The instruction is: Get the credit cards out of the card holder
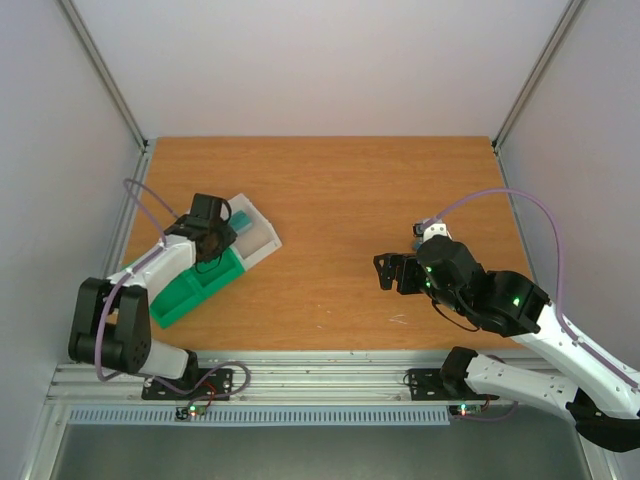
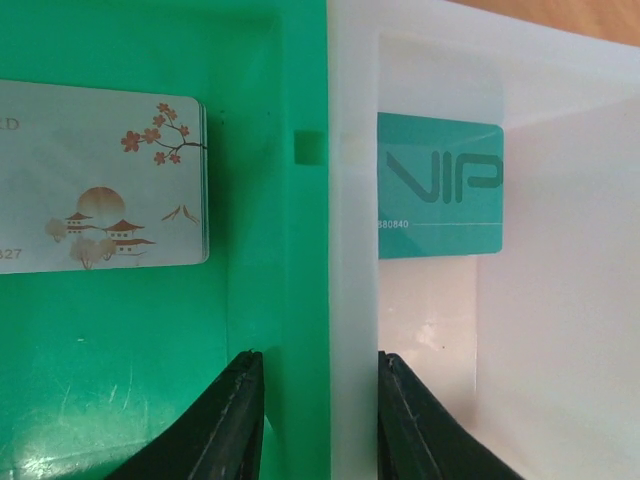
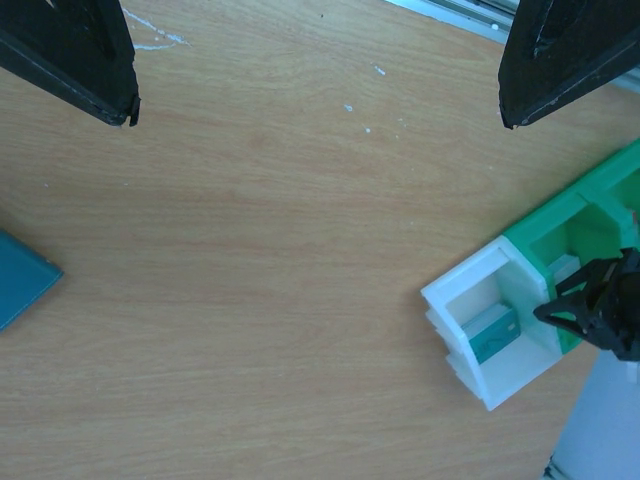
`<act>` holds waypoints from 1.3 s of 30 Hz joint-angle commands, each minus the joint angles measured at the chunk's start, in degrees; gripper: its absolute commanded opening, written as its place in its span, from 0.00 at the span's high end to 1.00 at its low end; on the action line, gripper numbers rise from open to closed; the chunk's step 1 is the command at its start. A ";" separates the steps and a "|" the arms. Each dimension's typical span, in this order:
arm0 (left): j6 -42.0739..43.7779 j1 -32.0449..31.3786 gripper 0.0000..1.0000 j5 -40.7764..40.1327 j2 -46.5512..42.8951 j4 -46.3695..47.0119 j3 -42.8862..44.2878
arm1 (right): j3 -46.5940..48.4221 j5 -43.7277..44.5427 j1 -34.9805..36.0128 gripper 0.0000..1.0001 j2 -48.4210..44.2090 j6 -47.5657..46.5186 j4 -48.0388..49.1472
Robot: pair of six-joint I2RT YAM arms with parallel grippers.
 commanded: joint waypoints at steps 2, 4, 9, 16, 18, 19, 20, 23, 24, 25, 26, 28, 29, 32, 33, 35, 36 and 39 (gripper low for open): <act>-2.25 -2.99 0.75 4.29 6.43 8.19 3.94 | 1.02 1.69 0.49 0.01 0.36 1.09 -1.01; -2.69 -3.83 0.75 4.95 8.57 8.68 5.78 | 1.25 1.99 0.49 0.01 0.62 1.08 -1.38; -4.46 -5.51 0.75 7.32 13.40 10.19 9.83 | 1.94 3.25 0.50 0.01 1.56 1.72 -2.76; -6.40 -6.13 0.71 8.83 15.39 10.61 13.20 | 1.31 5.27 0.49 0.02 2.57 2.32 -2.15; -6.00 -6.10 0.66 8.50 14.20 9.52 13.52 | 0.45 8.56 0.47 0.01 3.69 2.26 -1.90; -5.50 -6.12 0.62 8.43 13.28 8.80 13.63 | 0.58 10.93 0.49 0.02 4.89 2.67 -2.84; -4.69 -6.09 0.59 8.47 12.29 8.16 13.59 | 0.94 13.35 0.47 0.01 6.26 3.16 -3.81; -1.96 -6.12 0.48 8.02 9.16 4.89 13.85 | 2.24 19.05 0.37 0.02 11.28 3.42 -5.66; -0.54 -6.09 0.45 7.33 7.85 3.37 13.90 | 3.05 20.71 0.21 0.02 13.90 3.82 -6.46; 0.26 -6.09 0.40 6.62 6.47 1.85 13.90 | 4.07 21.89 0.02 0.02 15.90 4.14 -7.13; 1.32 -6.11 0.33 5.76 5.00 0.28 13.90 | 4.84 23.22 -0.22 0.02 17.66 4.14 -7.52; 3.59 -6.07 0.20 4.69 1.90 -2.63 13.96 | 6.14 25.18 -1.50 0.02 21.17 3.96 -7.92; 4.99 -6.12 0.14 4.65 -0.33 -4.08 14.05 | 6.46 25.45 -2.65 0.02 22.74 3.54 -7.35; 11.21 -6.13 0.01 5.53 -5.19 -9.34 14.99 | 5.35 21.20 -9.23 0.06 26.77 -0.03 -3.07; 13.77 -6.07 0.01 6.11 -6.68 -11.18 15.37 | 4.54 18.97 -11.40 0.10 27.74 -1.42 -1.14; 18.55 -6.11 0.01 7.04 -9.80 -15.74 16.12 | 3.11 15.44 -15.17 0.16 29.93 -3.01 2.09; 20.59 -6.10 0.01 7.93 -11.31 -17.89 16.47 | 2.74 14.67 -16.85 0.20 31.06 -3.38 2.90; 25.24 -6.07 0.01 12.33 -17.20 -22.07 15.25 | 2.16 15.21 -20.66 0.23 34.80 -3.49 4.34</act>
